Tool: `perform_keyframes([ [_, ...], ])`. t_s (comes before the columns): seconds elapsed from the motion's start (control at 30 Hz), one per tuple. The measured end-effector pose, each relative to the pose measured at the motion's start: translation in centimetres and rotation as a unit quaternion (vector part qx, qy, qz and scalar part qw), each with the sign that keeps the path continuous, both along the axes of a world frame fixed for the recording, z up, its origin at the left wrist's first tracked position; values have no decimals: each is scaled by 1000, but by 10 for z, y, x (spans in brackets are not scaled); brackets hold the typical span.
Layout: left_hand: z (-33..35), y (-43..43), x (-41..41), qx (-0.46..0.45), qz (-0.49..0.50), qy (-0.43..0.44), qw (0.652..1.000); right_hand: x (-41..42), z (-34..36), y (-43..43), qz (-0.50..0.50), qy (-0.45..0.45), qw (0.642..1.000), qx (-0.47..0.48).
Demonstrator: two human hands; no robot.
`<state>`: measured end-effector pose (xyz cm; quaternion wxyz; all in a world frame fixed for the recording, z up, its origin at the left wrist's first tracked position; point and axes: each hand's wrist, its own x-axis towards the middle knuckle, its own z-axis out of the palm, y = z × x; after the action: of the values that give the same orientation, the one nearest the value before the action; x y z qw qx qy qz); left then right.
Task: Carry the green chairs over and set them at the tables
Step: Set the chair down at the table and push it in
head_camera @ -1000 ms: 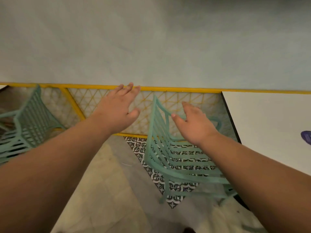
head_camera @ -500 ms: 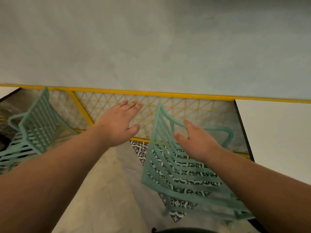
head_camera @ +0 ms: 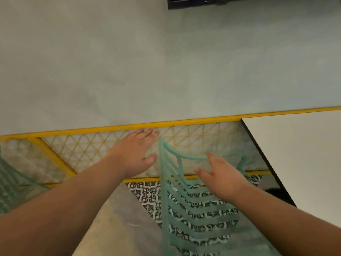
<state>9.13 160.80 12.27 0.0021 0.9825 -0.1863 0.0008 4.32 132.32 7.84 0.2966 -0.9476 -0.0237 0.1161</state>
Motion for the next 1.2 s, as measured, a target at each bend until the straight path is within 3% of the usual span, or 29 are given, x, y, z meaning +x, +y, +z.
perform_keyframes([
  [0.3,-24,35,104,-17,-164,21,986,7,-14,68,-168,17,985,15],
  [0.8,-63,2,167,-38,-284,42,957,-28,-38,86,-290,57,954,-52],
  [1.2,-121,11,262,-22,-441,93,892,-4,-65,188,-513,123,849,-16],
])
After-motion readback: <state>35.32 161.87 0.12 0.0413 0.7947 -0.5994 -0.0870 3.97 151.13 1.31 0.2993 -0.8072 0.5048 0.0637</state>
